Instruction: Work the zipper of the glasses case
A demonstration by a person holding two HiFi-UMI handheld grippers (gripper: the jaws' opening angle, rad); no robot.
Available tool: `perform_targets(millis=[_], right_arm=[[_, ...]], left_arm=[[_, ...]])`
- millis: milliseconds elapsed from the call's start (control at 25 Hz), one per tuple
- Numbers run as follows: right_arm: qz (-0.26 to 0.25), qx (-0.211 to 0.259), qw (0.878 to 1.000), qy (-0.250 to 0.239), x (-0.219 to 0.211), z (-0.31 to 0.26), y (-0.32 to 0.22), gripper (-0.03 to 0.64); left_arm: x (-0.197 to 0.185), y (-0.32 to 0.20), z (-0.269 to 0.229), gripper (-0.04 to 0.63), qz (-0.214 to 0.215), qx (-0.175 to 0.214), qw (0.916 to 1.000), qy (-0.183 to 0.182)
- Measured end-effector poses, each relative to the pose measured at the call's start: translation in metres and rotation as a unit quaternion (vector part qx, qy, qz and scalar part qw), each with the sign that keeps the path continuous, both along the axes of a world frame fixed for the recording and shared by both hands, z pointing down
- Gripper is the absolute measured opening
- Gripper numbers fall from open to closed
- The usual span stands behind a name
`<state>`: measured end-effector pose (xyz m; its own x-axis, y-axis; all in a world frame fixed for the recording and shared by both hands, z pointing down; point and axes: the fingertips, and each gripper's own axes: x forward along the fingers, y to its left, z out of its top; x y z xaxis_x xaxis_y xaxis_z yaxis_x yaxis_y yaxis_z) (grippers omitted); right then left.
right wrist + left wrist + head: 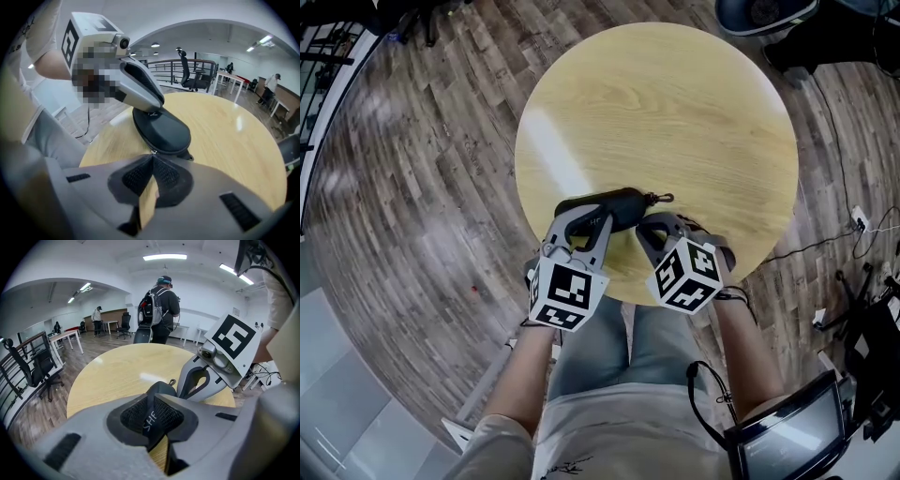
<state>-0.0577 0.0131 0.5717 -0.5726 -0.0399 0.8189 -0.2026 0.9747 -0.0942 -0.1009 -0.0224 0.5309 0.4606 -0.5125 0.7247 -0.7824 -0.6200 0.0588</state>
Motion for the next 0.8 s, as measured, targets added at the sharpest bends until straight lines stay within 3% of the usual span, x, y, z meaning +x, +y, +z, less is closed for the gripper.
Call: perform_targets(millis=[280, 440, 560, 800], right_arm=[[0.002, 0.05, 0.999, 0.005, 0.02, -0.011, -0.058, 0.001], [-0.028, 0.07, 0.997, 0.002, 0.022, -0.013, -0.093, 0.002], [-0.046, 0.079, 0.996, 0.005, 0.021, -0.01, -0.102, 0.002], [-0.036, 0.08, 0.996, 0.005, 0.023, -0.003, -0.102, 0.002]], left_arm=[[0.023, -0.006, -0.013, 0.044, 0.028, -0.012, 0.9989, 0.035], [0.024, -0.022, -0.019, 0.043, 0.012, -0.003, 0.9988, 0.046], [0.013, -0.037, -0.022, 0.043, -0.004, 0.003, 0.999, 0.044], [0.027, -0.033, -0.006, 0.043, 0.037, -0.019, 0.9986, 0.034]])
